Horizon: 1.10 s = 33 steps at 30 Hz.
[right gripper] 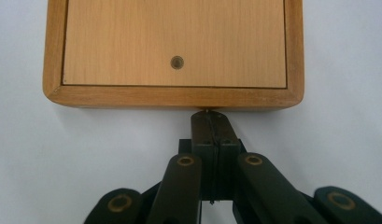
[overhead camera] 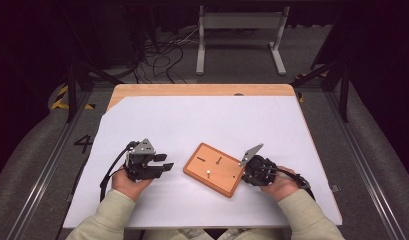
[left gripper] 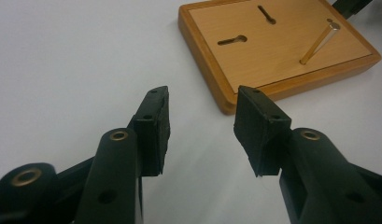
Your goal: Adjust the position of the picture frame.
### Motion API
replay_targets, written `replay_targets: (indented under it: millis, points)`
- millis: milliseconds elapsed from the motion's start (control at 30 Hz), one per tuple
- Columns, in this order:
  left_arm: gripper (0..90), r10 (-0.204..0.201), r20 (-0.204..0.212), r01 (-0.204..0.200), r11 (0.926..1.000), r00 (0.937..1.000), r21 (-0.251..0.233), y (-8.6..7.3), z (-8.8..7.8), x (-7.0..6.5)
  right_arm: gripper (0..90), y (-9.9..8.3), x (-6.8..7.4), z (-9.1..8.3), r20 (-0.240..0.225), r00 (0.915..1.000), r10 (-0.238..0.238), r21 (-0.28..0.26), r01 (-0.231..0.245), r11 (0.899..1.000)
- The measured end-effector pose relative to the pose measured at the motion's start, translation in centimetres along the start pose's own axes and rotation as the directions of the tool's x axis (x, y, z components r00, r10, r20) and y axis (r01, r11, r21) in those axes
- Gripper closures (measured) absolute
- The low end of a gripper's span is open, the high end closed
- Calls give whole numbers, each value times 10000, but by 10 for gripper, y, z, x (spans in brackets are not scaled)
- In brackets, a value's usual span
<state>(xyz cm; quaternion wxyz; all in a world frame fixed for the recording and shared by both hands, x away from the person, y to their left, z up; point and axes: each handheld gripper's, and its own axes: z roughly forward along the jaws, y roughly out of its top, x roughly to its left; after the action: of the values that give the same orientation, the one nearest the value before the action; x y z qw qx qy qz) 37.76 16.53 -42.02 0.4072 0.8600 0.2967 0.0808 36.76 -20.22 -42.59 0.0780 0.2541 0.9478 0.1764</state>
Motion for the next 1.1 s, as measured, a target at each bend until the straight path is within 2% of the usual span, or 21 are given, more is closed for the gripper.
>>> replay_targets:
  millis: [133, 300, 400, 500, 533, 600, 633, 667, 767, 833, 967, 1100]
  points:
    - [553, -24, 22, 24, 10000, 10000, 86, 0, 2, 0, 900, 12, 1, 6, 57, 9999, -163, -119, 163, 9998]
    - [565, -59, 51, 58, 9999, 10000, 118, 0, 4, 2, 900, 16, 1, 9, 86, 9998, -158, -363, 161, 9992]
    - [584, -163, 96, 161, 9998, 9998, 146, 1, 7, 5, 900, 11, 3, 3, 150, 9998, -131, -467, 138, 9988]
    - [586, -318, 143, 317, 9995, 9994, 79, 0, 7, 6, 900, 10, 11, -8, -84, 9998, -197, -1018, 188, 9946]
    - [586, -331, 153, 331, 9994, 9993, 47, 1, 6, 7, 900, 10, 15, -11, -177, 9994, -282, -1234, 258, 9920]
    - [584, -314, 139, 314, 9995, 9994, -10, 1, 5, 7, 900, 11, 26, -17, -571, 9966, -590, -1931, 470, 9801]
    - [583, -314, 139, 314, 9995, 9994, -10, 1, 5, 7, 900, 11, 26, -17, -571, 9966, -590, -1931, 470, 9801]
    - [583, -374, 171, 374, 9993, 9992, -36, 0, 5, 7, 900, 11, 30, -18, -733, 9952, -655, -2171, 482, 9750]
    - [579, -326, 193, 326, 9995, 9993, -34, 1, 6, 8, 900, 12, 43, -17, -1103, 9871, -1163, -3041, 779, 9494]
    - [577, -320, 224, 321, 9995, 9992, -34, 1, 6, 8, 900, 14, 49, -14, -1317, 9809, -1429, -3325, 921, 9386]
    - [572, -338, 252, 339, 9994, 9991, -39, 1, 6, 8, 900, 15, 53, -2, -1595, 9757, -1503, -3449, 876, 9346]
    - [569, -335, 237, 336, 9994, 9992, -44, 1, 6, 8, 900, 18, 59, 8, -1821, 9675, -1756, -3224, 1100, 9402]
